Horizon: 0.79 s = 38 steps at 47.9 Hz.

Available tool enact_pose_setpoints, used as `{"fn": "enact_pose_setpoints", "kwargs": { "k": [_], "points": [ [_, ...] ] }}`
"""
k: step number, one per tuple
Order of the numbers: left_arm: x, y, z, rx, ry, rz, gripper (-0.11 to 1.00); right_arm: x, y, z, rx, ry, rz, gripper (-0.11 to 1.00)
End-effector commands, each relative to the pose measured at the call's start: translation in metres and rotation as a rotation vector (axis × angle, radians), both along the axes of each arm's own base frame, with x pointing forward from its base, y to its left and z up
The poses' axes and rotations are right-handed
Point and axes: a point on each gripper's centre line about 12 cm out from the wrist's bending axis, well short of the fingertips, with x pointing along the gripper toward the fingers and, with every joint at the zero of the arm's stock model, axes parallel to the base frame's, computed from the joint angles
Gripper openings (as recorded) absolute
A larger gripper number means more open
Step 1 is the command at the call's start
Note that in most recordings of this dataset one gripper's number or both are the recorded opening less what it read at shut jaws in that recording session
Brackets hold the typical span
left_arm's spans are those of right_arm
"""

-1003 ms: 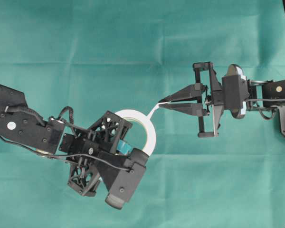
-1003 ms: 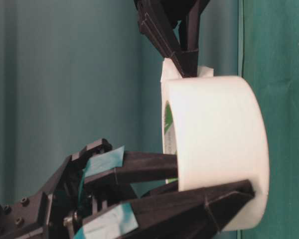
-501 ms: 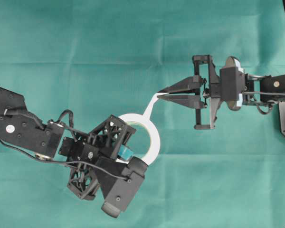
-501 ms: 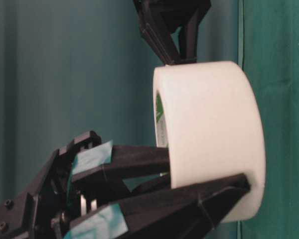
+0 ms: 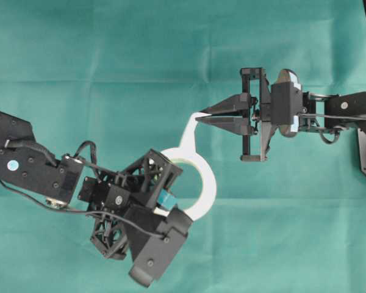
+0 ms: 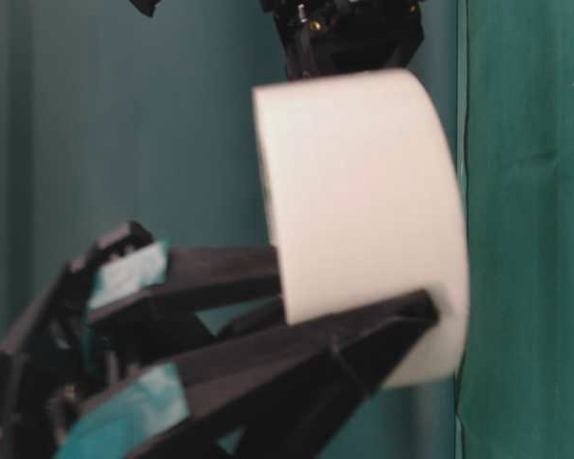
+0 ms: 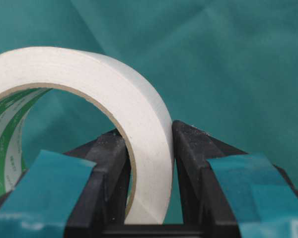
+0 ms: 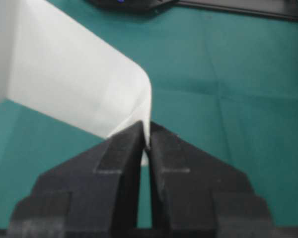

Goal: Peel off the duct tape with your right arm.
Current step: 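Pull the tape end rightward with the right gripper while left holds roll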

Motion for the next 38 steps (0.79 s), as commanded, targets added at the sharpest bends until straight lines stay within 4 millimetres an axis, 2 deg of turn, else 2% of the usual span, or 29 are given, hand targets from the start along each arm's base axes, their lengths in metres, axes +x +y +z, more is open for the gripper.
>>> {"fn": "enact_pose_setpoints", "kwargs": {
  "k": [1,38],
  "points": [
    [-0.001,-0.019,0.035,-0.025,-0.116,-0.061,0.23,0.002,-0.015,0.003,0.004,-0.008,-0.046,-0.09],
    [0.004,-0.02,0.075,-0.039,-0.414,-0.116,0.23,0.004,-0.018,-0.009,0.01,0.027,-0.054,-0.09]
  ]
}}
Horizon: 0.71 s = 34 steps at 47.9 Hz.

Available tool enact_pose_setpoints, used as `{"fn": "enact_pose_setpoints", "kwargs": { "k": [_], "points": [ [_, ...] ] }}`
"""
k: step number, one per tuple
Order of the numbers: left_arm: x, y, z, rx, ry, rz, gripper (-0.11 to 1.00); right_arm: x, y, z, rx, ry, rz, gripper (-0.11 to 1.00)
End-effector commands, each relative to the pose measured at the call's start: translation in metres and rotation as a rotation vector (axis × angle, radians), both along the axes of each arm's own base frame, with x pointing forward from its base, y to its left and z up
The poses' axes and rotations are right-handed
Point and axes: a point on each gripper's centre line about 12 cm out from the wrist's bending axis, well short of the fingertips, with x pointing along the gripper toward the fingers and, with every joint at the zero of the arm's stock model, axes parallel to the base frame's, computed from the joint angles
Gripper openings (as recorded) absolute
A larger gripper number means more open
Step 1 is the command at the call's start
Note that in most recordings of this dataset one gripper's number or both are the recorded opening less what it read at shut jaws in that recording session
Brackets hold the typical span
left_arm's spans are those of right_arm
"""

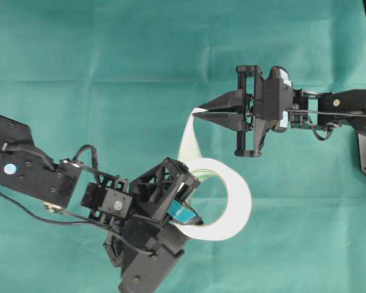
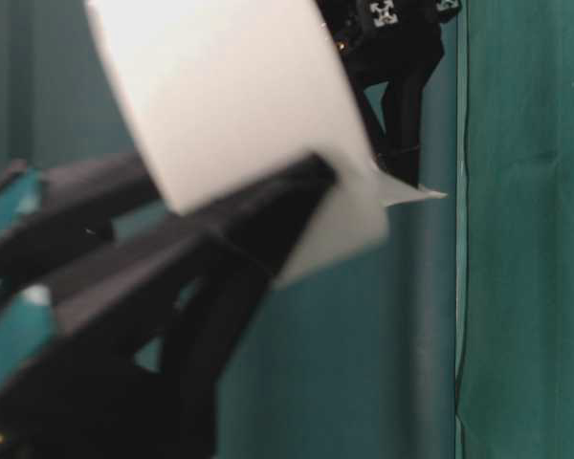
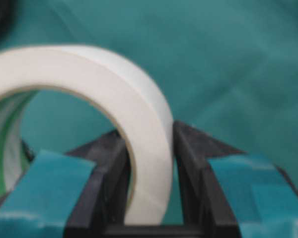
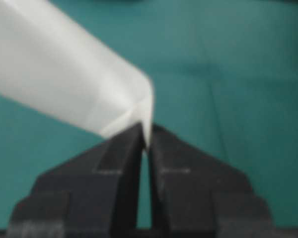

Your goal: Peel off the duct tape with your right arm.

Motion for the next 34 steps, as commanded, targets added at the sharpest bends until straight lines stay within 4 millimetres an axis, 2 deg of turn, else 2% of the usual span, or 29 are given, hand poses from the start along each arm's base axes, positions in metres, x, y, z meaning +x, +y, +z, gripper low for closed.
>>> {"fn": "enact_pose_setpoints", "kwargs": {
  "k": [1,22,34],
  "points": [
    [-0.012,-0.009,0.05,-0.046,-0.158,-0.033,0.23,-0.001,-0.011,0.003,0.006,-0.005,-0.037,-0.09],
    [-0.026,-0.005,0.065,-0.105,-0.316,-0.031,0.23,-0.002,-0.011,0.001,0.01,0.002,-0.038,-0.09],
    [-0.035,-0.001,0.065,-0.126,-0.38,-0.03,0.23,-0.003,-0.013,0.001,0.01,0.002,-0.042,-0.09]
  ]
}}
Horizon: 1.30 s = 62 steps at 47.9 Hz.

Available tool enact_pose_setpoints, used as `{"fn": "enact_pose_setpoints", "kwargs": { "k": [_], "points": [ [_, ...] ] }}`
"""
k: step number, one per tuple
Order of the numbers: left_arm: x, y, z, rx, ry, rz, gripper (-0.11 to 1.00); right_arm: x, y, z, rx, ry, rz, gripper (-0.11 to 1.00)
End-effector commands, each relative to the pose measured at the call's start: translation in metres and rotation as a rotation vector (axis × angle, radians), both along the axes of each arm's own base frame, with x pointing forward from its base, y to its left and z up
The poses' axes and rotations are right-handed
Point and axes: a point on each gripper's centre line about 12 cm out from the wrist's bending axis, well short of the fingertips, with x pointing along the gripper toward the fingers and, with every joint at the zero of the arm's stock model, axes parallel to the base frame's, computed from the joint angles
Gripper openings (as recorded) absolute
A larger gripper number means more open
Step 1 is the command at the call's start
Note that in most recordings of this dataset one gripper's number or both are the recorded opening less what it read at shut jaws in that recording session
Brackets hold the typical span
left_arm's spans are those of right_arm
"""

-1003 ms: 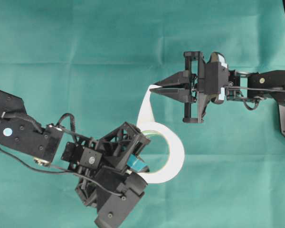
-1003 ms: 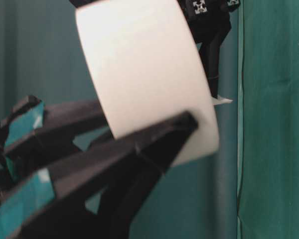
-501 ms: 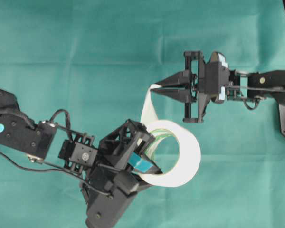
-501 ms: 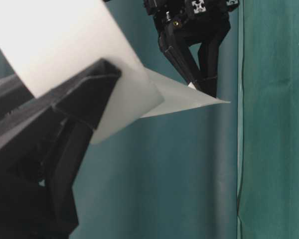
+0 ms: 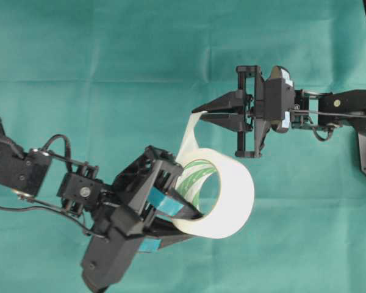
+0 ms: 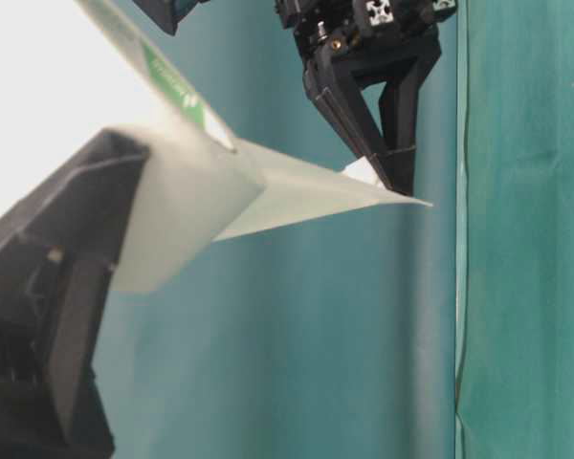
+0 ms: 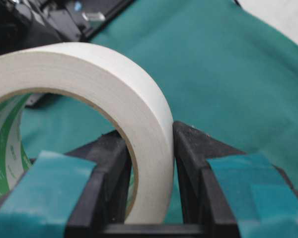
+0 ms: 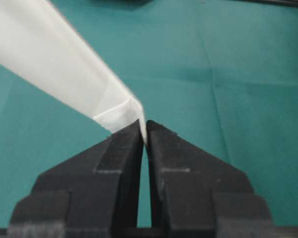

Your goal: Peel off the duct tape with your right arm.

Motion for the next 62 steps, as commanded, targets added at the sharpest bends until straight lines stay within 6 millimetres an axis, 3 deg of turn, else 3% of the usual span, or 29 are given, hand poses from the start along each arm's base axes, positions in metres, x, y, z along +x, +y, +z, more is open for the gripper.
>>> {"fn": "enact_pose_setpoints", "kwargs": {
  "k": [1,51,55,62],
  "points": [
    [-0.015,-0.008,0.04,-0.034,-0.136,-0.033,0.23,-0.002,-0.012,0.0,0.007,0.005,-0.04,-0.09],
    [-0.017,0.001,0.031,-0.031,-0.122,-0.014,0.23,-0.005,-0.01,-0.001,0.009,0.01,-0.036,-0.09],
    [-0.017,0.004,0.03,-0.03,-0.119,-0.006,0.23,-0.006,-0.006,0.002,0.007,-0.001,-0.025,-0.04],
    [-0.015,0.01,0.026,-0.029,-0.12,0.011,0.23,-0.007,0.004,0.007,-0.007,-0.018,0.016,0.2]
  ]
}}
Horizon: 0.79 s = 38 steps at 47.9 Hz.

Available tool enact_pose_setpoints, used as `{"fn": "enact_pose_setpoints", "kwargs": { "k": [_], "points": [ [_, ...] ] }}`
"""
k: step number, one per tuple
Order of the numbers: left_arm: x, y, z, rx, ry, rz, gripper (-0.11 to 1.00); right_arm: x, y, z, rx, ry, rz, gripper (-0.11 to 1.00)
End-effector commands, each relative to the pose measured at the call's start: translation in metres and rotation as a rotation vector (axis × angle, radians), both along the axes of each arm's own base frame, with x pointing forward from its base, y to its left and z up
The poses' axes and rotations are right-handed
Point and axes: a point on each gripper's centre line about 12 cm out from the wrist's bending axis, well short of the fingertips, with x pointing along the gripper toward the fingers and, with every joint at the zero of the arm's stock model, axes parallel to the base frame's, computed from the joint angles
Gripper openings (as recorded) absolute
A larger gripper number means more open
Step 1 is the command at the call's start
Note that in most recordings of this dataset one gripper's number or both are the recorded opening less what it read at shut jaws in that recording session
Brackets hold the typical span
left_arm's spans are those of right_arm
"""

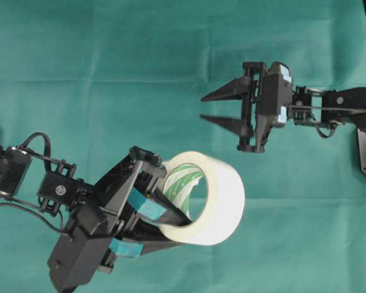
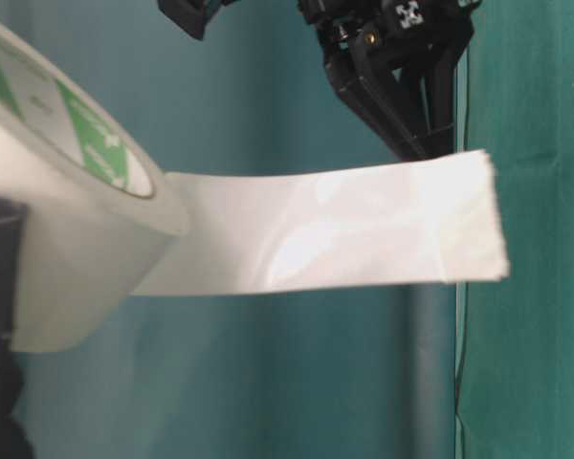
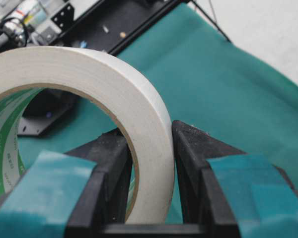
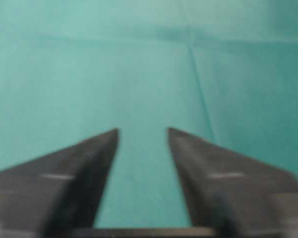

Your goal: Peel off the duct tape with your right arm.

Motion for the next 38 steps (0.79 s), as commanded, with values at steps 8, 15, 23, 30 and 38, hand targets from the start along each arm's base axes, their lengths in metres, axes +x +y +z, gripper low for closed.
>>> {"fn": "enact_pose_setpoints", "kwargs": {
  "k": [8,15,23,30,38],
  "points": [
    [-0.002,0.012,0.016,-0.012,-0.053,0.025,0.23,0.0,0.023,0.012,-0.025,-0.041,0.089,0.46],
    [-0.001,0.015,0.015,-0.01,-0.052,0.034,0.23,0.003,0.031,0.015,-0.031,-0.053,0.117,0.46],
    [-0.001,0.019,0.014,-0.009,-0.05,0.042,0.23,0.006,0.031,0.019,-0.032,-0.063,0.117,0.46],
    [0.0,0.018,0.014,-0.009,-0.052,0.04,0.23,0.012,0.033,0.022,-0.032,-0.076,0.121,0.46],
    [0.0,0.019,0.014,-0.01,-0.053,0.043,0.23,0.021,0.044,0.025,-0.033,-0.088,0.154,0.46]
  ]
}}
